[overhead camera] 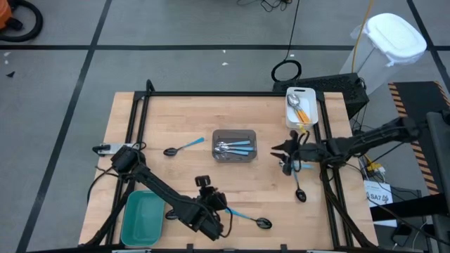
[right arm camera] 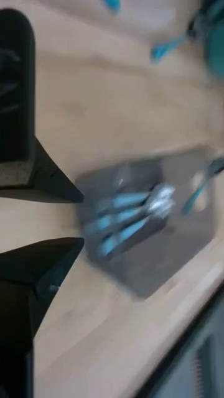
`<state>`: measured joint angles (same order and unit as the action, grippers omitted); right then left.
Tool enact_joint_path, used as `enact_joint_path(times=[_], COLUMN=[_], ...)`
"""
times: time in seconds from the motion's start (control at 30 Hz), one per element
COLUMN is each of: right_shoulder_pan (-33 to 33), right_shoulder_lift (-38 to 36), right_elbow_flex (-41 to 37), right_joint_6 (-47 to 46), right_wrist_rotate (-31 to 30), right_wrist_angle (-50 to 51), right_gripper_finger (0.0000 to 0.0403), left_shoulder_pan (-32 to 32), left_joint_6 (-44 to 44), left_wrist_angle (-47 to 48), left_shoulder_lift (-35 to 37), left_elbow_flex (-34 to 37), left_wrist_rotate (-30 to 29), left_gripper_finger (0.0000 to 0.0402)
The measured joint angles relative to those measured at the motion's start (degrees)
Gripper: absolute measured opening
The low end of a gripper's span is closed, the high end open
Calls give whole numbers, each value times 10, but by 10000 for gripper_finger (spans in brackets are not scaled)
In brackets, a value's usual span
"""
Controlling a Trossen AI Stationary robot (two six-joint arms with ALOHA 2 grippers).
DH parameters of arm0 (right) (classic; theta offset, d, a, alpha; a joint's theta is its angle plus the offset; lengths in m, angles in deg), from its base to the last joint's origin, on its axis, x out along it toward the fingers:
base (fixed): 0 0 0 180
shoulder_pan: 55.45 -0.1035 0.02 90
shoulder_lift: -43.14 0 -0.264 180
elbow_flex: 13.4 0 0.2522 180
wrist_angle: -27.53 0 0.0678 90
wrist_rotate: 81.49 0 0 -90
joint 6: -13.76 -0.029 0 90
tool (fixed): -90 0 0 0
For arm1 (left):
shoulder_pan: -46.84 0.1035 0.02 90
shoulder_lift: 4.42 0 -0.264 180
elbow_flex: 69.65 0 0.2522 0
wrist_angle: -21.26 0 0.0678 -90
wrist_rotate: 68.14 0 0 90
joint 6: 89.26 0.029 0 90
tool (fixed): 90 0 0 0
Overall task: Sort silverware by color (type)
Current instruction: Put the light blue spoon into the black bin
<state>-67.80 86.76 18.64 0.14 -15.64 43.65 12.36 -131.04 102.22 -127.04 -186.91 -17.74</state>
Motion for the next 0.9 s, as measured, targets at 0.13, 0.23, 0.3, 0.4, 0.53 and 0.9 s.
enact_joint_path(times=[0.13, 0.23, 0.3, 0.4, 0.53, 0.9], right_shoulder_pan=[-32, -45, -51, -61, -79, -142], right_shoulder_lift=[0, 0, 1, 1, 1, 86], right_elbow_flex=[0, 0, 0, 0, 3, 134], right_joint_6=[33, 45, 47, 40, 12, -166], right_wrist_rotate=[2, 2, 2, 6, 33, 25], right_wrist_angle=[-22, -22, -21, -21, 2, 295], right_gripper_finger=[92, 92, 92, 92, 92, 92], left_shoulder_pan=[3, 2, -2, -11, -22, -19], left_joint_6=[-7, -2, -4, -14, -30, 104], left_wrist_angle=[-28, -33, -33, -33, -37, -244], left_shoulder_lift=[0, 0, 0, 0, 0, -1], left_elbow_flex=[0, 0, 0, 0, 0, 46], left_wrist_rotate=[58, 77, 81, 78, 33, -35], left_gripper_finger=[88, 88, 88, 88, 88, 88])
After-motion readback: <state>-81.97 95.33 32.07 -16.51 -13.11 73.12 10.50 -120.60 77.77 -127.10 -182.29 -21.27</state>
